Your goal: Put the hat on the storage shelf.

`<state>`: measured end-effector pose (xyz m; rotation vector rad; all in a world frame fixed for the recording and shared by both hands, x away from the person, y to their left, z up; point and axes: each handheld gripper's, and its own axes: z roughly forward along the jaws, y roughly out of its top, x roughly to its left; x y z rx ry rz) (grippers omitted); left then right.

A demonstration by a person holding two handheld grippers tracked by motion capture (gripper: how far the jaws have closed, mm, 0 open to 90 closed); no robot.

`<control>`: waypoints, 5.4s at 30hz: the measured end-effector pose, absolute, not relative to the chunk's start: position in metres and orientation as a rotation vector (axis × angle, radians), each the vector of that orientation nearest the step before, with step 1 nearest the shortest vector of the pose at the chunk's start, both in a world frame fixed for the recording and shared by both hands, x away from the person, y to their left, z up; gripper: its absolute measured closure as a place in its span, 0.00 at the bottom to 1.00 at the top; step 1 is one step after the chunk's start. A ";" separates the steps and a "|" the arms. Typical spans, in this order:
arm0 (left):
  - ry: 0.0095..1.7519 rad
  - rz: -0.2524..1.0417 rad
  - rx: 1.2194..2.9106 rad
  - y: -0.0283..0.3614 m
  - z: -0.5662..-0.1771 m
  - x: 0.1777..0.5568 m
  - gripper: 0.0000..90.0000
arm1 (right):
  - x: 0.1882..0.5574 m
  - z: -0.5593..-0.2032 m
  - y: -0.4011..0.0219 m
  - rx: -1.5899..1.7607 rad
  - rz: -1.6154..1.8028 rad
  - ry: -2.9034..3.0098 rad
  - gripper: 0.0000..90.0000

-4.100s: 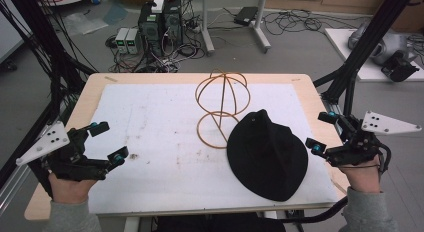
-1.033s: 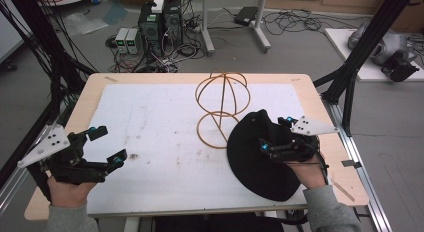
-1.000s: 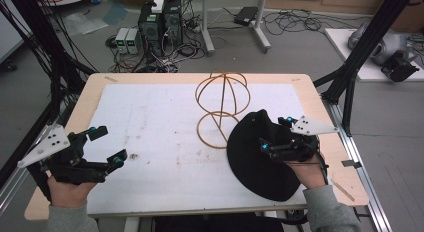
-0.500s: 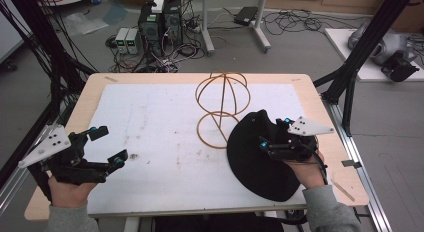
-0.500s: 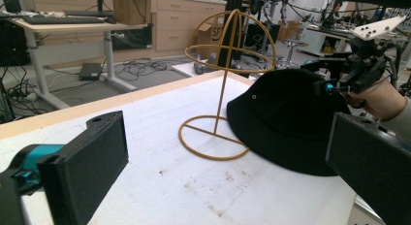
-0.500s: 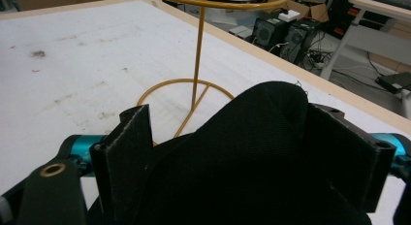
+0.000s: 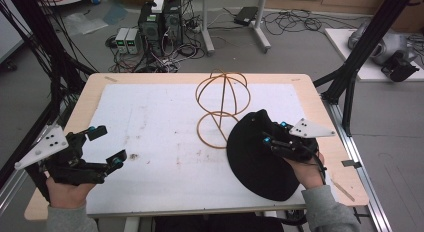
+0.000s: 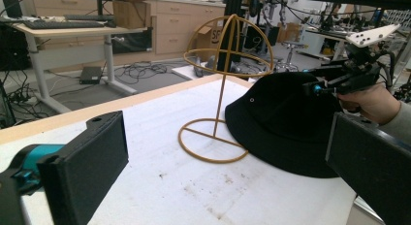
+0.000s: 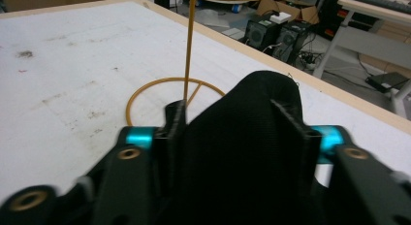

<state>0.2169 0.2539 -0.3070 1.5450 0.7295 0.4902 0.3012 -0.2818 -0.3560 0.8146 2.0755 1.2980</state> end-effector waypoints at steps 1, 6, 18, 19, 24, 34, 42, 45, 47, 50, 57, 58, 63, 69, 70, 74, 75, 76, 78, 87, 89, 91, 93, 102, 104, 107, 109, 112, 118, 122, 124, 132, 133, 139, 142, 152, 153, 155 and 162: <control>0.729 0.490 1.547 0.254 -0.307 0.217 0.02 | 0.300 -0.356 -0.282 0.819 1.286 2.078 0.68; 0.731 0.489 1.550 0.253 -0.308 0.218 0.02 | 0.300 -0.357 -0.284 0.822 1.261 2.079 0.84; 0.730 0.488 1.551 0.254 -0.307 0.217 0.02 | 0.300 -0.356 -0.284 0.828 1.250 2.081 0.87; 0.731 0.489 1.552 0.254 -0.307 0.217 0.02 | 0.300 -0.356 -0.284 0.826 1.248 2.080 0.87; 0.733 0.490 1.545 0.254 -0.308 0.217 0.02 | 0.299 -0.354 -0.284 0.836 1.247 2.085 0.87; 0.732 0.488 1.555 0.251 -0.309 0.218 0.02 | 0.298 -0.346 -0.285 0.838 1.255 2.083 0.88; 0.733 0.489 1.563 0.249 -0.309 0.217 0.02 | 0.292 -0.326 -0.296 0.832 1.297 2.078 0.88; 0.732 0.488 1.567 0.248 -0.309 0.218 0.02 | 0.288 -0.317 -0.302 0.834 1.313 2.067 0.88; 0.733 0.487 1.564 0.247 -0.308 0.218 0.02 | 0.286 -0.315 -0.304 0.837 1.318 2.066 0.88; 0.727 0.488 1.568 0.246 -0.307 0.218 0.02 | 0.284 -0.309 -0.311 0.813 1.325 2.073 0.88; 0.728 0.483 1.577 0.244 -0.309 0.220 0.02 | 0.280 -0.294 -0.324 0.778 1.350 2.094 0.88; 0.729 0.481 1.577 0.243 -0.309 0.221 0.02 | 0.278 -0.288 -0.327 0.765 1.354 2.096 0.88; 0.731 0.480 1.576 0.244 -0.309 0.220 0.02 | 0.274 -0.274 -0.332 0.745 1.362 2.103 0.88; 0.730 0.487 1.568 0.246 -0.308 0.219 0.02 | 0.270 -0.248 -0.339 0.730 1.347 2.119 0.88; 0.732 0.487 1.565 0.247 -0.308 0.218 0.02 | 0.270 -0.244 -0.340 0.727 1.346 2.123 0.88; 0.734 0.486 1.566 0.247 -0.308 0.219 0.02 | 0.269 -0.228 -0.343 0.713 1.372 2.124 0.88; 0.734 0.486 1.568 0.246 -0.309 0.219 0.02 | 0.269 -0.228 -0.343 0.713 1.372 2.124 0.88; 0.734 0.485 1.569 0.246 -0.309 0.219 0.02 | 0.269 -0.220 -0.344 0.711 1.382 2.125 0.88; 0.733 0.482 1.568 0.246 -0.309 0.219 0.02 | 0.269 -0.213 -0.345 0.703 1.394 2.127 0.88; 0.739 0.493 1.547 0.254 -0.307 0.216 0.02 | 0.273 -0.186 -0.349 0.680 1.428 2.124 0.88; 0.739 0.494 1.547 0.254 -0.307 0.216 0.02 | 0.274 -0.180 -0.348 0.667 1.433 2.120 0.89; 0.741 0.491 1.548 0.254 -0.307 0.216 0.02 | 0.275 -0.171 -0.348 0.659 1.435 2.115 0.89; 0.739 0.492 1.551 0.253 -0.308 0.216 0.02 | 0.276 -0.168 -0.349 0.654 1.438 2.109 0.89; 0.735 0.475 1.557 0.250 -0.310 0.218 0.02 | 0.277 -0.142 -0.350 0.625 1.486 2.106 0.89; 0.735 0.473 1.559 0.249 -0.310 0.219 0.02 | 0.278 -0.138 -0.349 0.611 1.492 2.106 0.89; 0.734 0.474 1.558 0.249 -0.310 0.219 0.02 | 0.280 -0.131 -0.347 0.595 1.485 2.105 0.89; 0.732 0.473 1.557 0.249 -0.309 0.218 0.02 | 0.280 -0.129 -0.346 0.600 1.483 2.107 0.89; 0.733 0.476 1.558 0.250 -0.309 0.218 0.02 | 0.283 -0.124 -0.343 0.585 1.482 2.101 0.90; 0.732 0.472 1.557 0.249 -0.309 0.218 0.02 | 0.290 -0.118 -0.334 0.569 1.487 2.086 0.90; 0.729 0.474 1.557 0.248 -0.308 0.217 0.02 | 0.295 -0.116 -0.327 0.548 1.494 2.086 0.90; 0.728 0.474 1.559 0.249 -0.308 0.216 0.02 | 0.298 -0.115 -0.322 0.537 1.504 2.081 0.89; 0.733 0.481 1.562 0.248 -0.309 0.212 0.02 | 0.317 -0.116 -0.296 0.495 1.543 2.081 0.89; 0.732 0.481 1.564 0.248 -0.309 0.211 0.02 | 0.317 -0.116 -0.296 0.495 1.543 2.081 0.89; 0.739 0.490 1.561 0.250 -0.310 0.205 0.02 | 0.332 -0.119 -0.270 0.451 1.548 2.098 0.89; 0.740 0.490 1.561 0.250 -0.310 0.202 0.02 | 0.339 -0.120 -0.259 0.432 1.556 2.106 0.89; 0.759 0.508 1.557 0.254 -0.310 0.189 0.02 | 0.358 -0.125 -0.228 0.388 1.574 2.134 0.89; 0.759 0.508 1.557 0.254 -0.310 0.189 0.02 | 0.361 -0.126 -0.225 0.381 1.578 2.137 0.89; 0.766 0.513 1.559 0.254 -0.311 0.186 0.02 | 0.363 -0.127 -0.221 0.378 1.582 2.142 0.89; 0.799 0.534 1.564 0.260 -0.314 0.173 0.02 | 0.378 -0.132 -0.200 0.335 1.589 2.182 0.89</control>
